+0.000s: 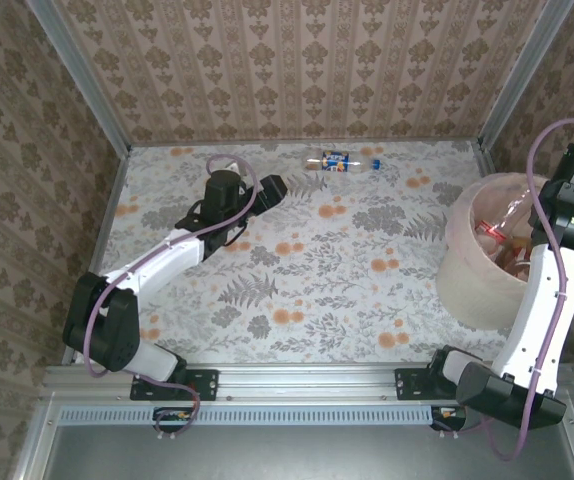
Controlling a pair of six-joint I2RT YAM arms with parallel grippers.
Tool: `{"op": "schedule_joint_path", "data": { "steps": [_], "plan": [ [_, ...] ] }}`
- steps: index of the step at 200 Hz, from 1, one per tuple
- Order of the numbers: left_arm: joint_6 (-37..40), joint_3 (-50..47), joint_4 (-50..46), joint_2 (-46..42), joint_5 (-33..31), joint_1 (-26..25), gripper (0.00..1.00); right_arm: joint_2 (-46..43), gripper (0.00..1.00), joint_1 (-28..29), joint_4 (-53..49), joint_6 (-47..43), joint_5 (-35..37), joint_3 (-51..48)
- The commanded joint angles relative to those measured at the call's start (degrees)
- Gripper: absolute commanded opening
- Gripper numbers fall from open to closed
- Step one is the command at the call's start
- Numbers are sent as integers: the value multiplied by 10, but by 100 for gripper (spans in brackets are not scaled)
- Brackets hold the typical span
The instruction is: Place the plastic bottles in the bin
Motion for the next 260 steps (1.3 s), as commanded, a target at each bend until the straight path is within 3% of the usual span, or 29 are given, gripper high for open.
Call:
{"op": "schedule_joint_path", "data": {
  "steps": [1,37,96,130,174,230,260],
  "plan": [
    [13,12,-6,11,4,3,100,-2,98,-3,-13,11,12,1],
    [15,13,-8,16,11,3,100,4,100,0,-19,19,-38,5],
    [25,20,-13,23,40,4,100,13,100,12,-16,37,-55,-2],
    [37,35,-30,28,61,6,100,29,100,20,-24,61,-148,-10],
    [35,19,-38,10,38,6,100,26,100,104,-11,73,-160,7],
    [0,-10,-102,-22,-35,20,100,76,100,299,37,83,-166,63],
    [-22,-12,-147,-29,-59,31,100,111,100,356,115,85,-247,58]
  ]
}}
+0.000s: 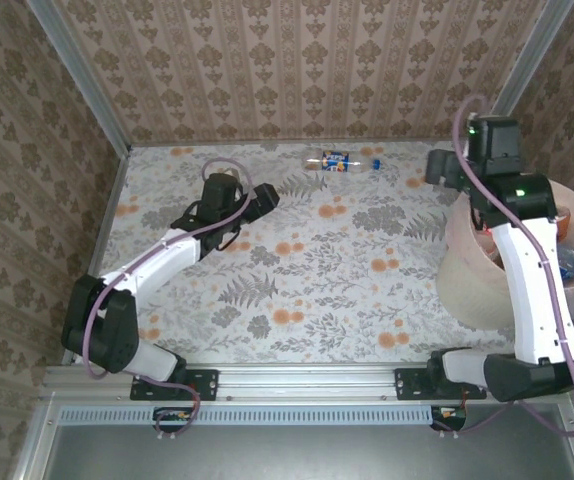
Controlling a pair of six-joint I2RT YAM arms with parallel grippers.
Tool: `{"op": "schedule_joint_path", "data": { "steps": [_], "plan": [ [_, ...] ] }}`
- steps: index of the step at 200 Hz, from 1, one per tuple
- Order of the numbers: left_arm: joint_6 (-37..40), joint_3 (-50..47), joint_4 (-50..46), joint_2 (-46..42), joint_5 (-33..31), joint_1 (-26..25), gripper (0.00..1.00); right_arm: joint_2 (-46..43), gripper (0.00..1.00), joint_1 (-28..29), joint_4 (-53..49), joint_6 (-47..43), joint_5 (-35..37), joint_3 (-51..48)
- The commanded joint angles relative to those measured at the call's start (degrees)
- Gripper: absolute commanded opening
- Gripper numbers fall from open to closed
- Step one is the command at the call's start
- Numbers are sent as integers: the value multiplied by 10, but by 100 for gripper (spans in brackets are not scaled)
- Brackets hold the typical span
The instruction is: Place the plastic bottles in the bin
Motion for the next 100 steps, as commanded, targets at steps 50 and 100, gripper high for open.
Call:
{"op": "schedule_joint_path", "data": {
  "steps": [50,100],
  "plan": [
    [-92,-23,-48,-30,-116,13,100,135,100,87,167,27,-188,35],
    [-16,-9,-10,-38,-167,-8,100,257,100,122,270,13,-200,62]
  ]
}}
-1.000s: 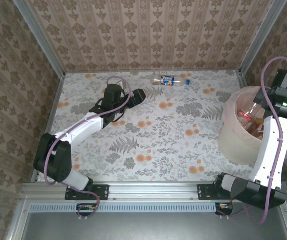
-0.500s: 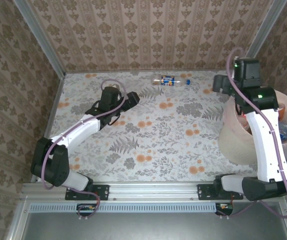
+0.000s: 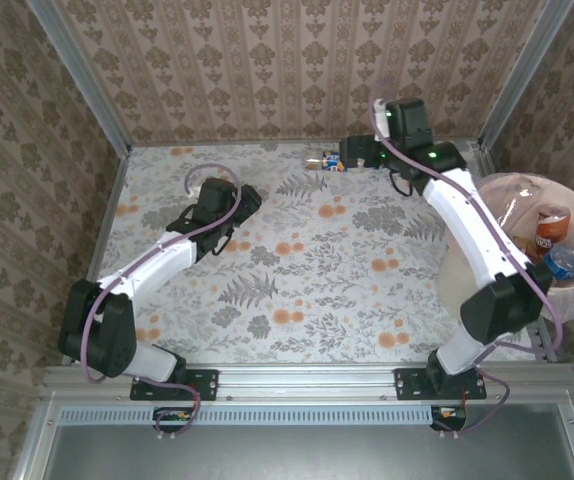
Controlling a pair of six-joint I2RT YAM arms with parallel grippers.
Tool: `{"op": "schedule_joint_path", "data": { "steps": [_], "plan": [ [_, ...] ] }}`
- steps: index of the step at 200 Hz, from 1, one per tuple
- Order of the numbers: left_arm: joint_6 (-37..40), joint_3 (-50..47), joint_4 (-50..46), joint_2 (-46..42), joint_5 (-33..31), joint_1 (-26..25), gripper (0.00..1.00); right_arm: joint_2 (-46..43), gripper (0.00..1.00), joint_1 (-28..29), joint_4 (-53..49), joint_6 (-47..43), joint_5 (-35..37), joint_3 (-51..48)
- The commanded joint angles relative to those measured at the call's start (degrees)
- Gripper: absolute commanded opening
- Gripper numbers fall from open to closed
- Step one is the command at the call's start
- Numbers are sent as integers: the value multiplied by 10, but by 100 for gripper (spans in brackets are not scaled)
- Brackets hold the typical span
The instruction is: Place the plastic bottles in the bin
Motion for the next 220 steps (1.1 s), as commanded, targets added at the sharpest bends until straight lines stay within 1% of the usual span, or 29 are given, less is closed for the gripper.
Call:
{"op": "schedule_joint_path", "data": {
  "steps": [1,23,43,54,65,83,98,115,129,139,148,180,214,216,220],
  "plan": [
    [56,7,29,-23,-45,-15,100,48,100,4,72,-3,-29,34],
    [140,11,52,-22,-71,-26,100,119,100,3,68,-28,-27,83],
    [194,20,61,-13,-37,-23,100,191,100,-3,43,-55,-26,152],
    [206,42,38,3,7,-12,100,233,100,-9,16,-56,-26,199],
    [210,56,25,22,46,-2,100,275,100,-18,-4,-51,-34,247],
    [203,43,79,46,106,7,100,345,100,-31,-33,-38,-59,328],
    [192,59,82,76,127,11,100,403,100,-40,-56,-37,-69,398],
    [185,85,73,111,148,13,100,478,100,-52,-85,-22,-69,499],
    [182,104,71,133,163,14,100,541,100,-66,-116,3,-101,602],
    [180,119,60,146,166,14,100,576,100,-77,-126,24,-129,651],
    [181,134,48,160,164,14,100,596,100,-87,-121,47,-143,667],
    [183,185,16,213,166,14,100,634,100,-113,-83,103,-204,668],
    [167,217,17,257,176,14,100,661,100,-119,-79,97,-239,669],
    [166,218,20,260,179,25,100,662,100,-119,-80,96,-241,669],
    [164,220,26,266,184,32,100,664,100,-119,-83,95,-244,670]
  ]
}}
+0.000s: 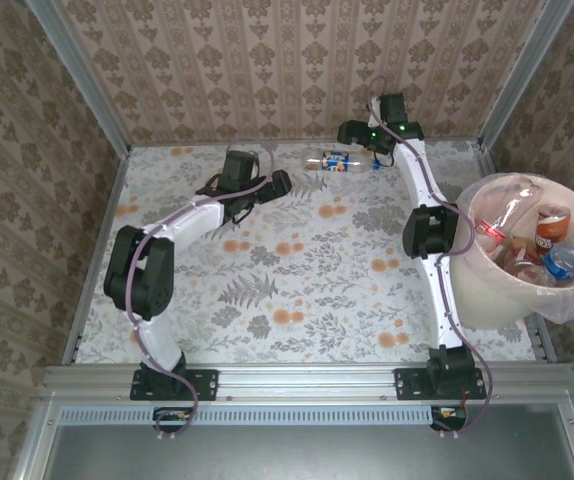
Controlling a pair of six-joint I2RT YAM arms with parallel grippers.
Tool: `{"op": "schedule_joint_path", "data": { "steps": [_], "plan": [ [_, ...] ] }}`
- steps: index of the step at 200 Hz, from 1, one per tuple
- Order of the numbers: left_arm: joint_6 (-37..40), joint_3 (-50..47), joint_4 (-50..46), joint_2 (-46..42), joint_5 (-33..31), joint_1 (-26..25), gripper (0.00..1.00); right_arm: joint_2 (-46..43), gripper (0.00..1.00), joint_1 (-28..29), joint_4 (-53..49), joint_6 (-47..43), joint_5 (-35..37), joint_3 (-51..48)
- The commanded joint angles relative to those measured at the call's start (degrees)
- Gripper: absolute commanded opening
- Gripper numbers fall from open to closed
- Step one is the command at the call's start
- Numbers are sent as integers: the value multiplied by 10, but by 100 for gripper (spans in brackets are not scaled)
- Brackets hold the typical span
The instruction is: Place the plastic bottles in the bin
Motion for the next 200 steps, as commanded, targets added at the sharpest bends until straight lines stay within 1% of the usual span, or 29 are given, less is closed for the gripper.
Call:
{"op": "schedule_joint_path", "data": {
  "steps": [1,19,46,79,93,111,129,155,176,180,200],
  "plan": [
    [-12,18,-6,27,24,21,100,18,100,8,-3,15,-57,22],
    [-25,36,-5,53,33,32,100,19,100,10,-27,0,-68,22],
    [-42,32,47,66,49,41,100,9,100,18,-89,-55,-57,23],
    [-36,49,36,77,41,44,100,-2,100,33,-190,-131,-37,23],
    [-37,61,25,88,43,47,100,-4,100,48,-221,-157,10,23],
    [-43,69,22,99,51,49,100,-5,100,72,-221,-179,85,23],
    [-47,72,20,105,55,50,100,-1,100,95,-215,-197,114,23],
    [-47,69,16,106,55,50,100,9,99,116,-214,-198,182,23],
    [-45,66,13,107,55,49,100,14,98,133,-222,-219,208,23],
    [-45,67,12,109,56,51,100,15,98,135,-223,-223,213,23],
    [-48,68,11,112,61,51,100,16,84,148,-226,-238,226,23]
  ]
}}
